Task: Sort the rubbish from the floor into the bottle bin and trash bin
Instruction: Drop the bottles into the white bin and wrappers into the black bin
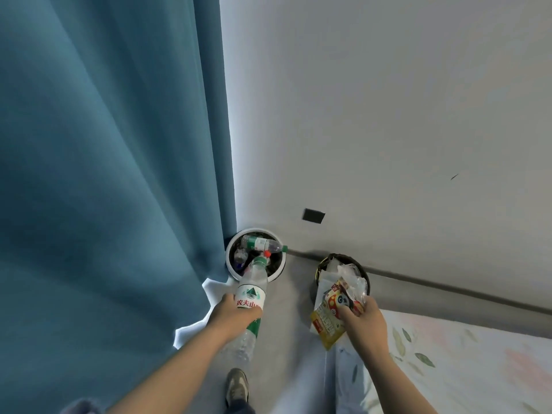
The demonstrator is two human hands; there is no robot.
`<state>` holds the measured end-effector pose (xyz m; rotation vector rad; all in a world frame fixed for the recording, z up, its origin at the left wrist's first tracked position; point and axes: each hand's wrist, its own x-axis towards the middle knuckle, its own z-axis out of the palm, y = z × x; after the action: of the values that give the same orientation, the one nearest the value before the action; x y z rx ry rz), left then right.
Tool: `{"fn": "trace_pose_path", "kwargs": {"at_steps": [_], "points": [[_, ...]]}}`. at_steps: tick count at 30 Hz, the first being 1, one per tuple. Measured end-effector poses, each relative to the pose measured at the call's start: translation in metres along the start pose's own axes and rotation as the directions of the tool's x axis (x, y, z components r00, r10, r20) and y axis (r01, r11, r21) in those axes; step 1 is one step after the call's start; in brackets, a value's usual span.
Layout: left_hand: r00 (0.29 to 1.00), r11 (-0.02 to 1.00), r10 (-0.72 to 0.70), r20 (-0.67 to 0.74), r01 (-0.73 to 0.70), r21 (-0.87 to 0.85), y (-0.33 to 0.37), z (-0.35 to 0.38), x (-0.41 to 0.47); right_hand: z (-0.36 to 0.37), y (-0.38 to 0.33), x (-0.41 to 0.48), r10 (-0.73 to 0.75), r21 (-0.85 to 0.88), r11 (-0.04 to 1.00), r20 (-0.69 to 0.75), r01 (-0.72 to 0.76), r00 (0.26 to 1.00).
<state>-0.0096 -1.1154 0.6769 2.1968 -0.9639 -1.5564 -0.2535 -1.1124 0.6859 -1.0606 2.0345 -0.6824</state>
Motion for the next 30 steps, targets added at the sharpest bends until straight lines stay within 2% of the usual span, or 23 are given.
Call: {"fn": "trace_pose_path", "kwargs": {"at_steps": [8, 16, 22, 30], "points": [[0.998, 0.998, -0.021, 0.059, 0.017, 0.068, 0.027, -0.008, 0.084, 0.036, -0.006, 0.065, 0.106, -0.039, 0.994, -0.005, -0.106, 0.994], [0.996, 0.985, -0.081, 0.035, 0.074, 0.155, 0.041, 0.008, 0.175, 0.062, 0.01, 0.14, 0.136, -0.152, 0.98, 0.036, -0.129, 0.99], [0.982, 0.966, -0.188, -0.003, 0.185, 0.179, 0.051, 0.031, 0.246, 0.077, 0.02, 0.212, 0.172, -0.206, 0.967, 0.107, -0.147, 0.979], [0.938, 0.935, -0.346, -0.017, 0.346, 0.077, 0.045, 0.072, 0.335, 0.106, 0.038, 0.316, 0.174, -0.298, 0.949, 0.209, -0.106, 0.962]]}}
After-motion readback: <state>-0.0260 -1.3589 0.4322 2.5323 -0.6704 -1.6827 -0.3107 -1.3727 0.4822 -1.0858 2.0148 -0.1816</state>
